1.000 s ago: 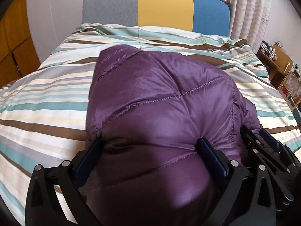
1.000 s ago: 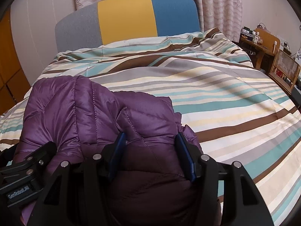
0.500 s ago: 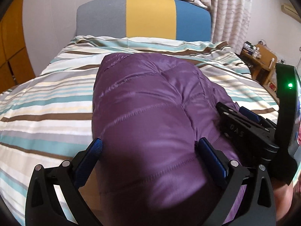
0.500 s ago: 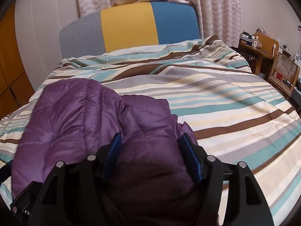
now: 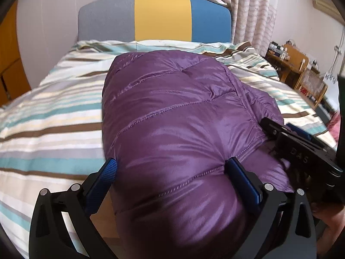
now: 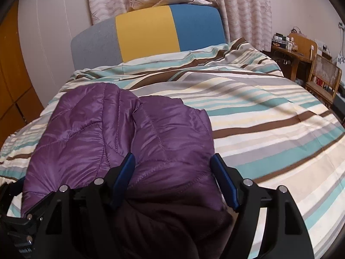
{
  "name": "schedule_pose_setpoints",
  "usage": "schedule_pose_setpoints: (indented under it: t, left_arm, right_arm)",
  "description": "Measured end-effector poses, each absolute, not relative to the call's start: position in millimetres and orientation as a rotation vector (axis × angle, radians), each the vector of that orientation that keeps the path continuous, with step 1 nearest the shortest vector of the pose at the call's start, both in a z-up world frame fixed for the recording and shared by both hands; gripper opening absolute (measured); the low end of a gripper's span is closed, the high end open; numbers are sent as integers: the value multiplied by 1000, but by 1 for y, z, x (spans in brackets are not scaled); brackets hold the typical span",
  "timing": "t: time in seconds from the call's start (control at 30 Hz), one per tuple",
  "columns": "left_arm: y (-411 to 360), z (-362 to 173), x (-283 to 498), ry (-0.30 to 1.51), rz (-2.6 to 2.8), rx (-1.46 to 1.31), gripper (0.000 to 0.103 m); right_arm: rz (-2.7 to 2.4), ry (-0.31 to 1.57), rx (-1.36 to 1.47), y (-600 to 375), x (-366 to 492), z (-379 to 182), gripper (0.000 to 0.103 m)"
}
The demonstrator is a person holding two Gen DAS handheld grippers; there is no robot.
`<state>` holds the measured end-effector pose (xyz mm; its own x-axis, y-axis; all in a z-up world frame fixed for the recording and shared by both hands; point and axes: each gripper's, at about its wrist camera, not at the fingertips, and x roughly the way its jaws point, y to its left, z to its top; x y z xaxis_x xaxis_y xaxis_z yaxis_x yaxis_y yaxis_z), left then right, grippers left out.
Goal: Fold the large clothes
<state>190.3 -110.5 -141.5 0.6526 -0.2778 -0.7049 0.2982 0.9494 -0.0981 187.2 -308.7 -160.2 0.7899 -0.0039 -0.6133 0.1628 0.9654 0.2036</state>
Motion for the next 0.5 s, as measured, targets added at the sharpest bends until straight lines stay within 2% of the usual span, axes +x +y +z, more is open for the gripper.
schedule_pose_setpoints:
  t: [0.1,0.3,0.5]
  left_arm:
    - [-93,-136,188,837,-359,-80,100]
    - [-66,-132,180,884,-428,-216,100]
    - [-57,-146,187,1000,-532,-327,100]
  right_arm:
    - [-47,659,334,-321,172,-157,82]
    - [34,738,422,-345,158,-155,95]
    - [180,907,628,-369,178,-183,96]
